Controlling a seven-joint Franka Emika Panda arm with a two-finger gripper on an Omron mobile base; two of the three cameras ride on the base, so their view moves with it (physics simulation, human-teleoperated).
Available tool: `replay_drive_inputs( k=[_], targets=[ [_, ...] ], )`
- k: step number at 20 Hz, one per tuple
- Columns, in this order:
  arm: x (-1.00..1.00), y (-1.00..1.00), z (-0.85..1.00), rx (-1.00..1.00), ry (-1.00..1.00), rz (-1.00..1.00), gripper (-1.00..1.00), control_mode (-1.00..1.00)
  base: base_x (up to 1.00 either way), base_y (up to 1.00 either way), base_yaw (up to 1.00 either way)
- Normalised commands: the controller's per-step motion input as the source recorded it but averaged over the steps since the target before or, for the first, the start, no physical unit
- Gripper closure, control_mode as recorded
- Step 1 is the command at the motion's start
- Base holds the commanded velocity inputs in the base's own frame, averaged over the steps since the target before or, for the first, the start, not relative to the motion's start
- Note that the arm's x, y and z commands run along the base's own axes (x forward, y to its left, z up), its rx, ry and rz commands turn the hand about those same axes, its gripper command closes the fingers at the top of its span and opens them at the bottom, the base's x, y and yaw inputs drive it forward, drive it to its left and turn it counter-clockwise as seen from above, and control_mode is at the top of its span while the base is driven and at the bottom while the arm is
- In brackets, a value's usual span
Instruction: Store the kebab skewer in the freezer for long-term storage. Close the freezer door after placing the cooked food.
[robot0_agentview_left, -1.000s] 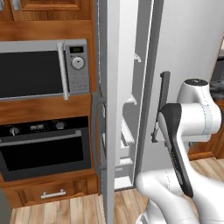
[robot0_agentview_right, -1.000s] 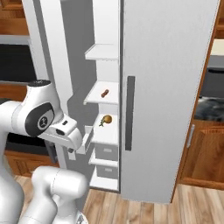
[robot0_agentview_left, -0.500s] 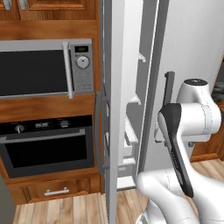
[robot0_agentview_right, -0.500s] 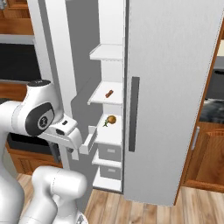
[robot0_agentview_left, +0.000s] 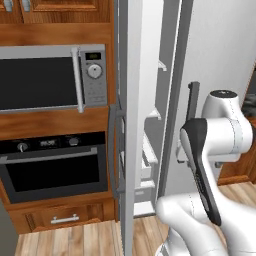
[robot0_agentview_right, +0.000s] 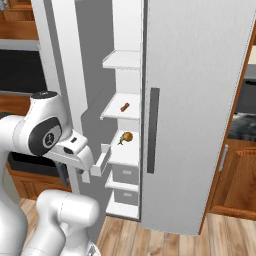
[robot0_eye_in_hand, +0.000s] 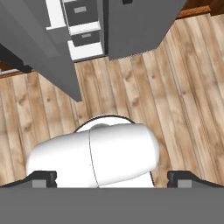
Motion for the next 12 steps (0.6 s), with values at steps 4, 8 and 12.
replay_drive_inputs(
  k=[4,8,12],
  targets=[
    [0.17,0.54,0.08,-0.02,-0.20,-0.02,-1.00,-1.00,0.00,0.00,0.00],
    [0.44,0.97,0.18,-0.14,-0.19,-0.08,-1.00,-1.00,0.00,0.00,0.00],
    [0.45,1.00,0.10,-0.26,-0.23,-0.21,-1.00,-1.00,0.00,0.00,0.00]
  ],
)
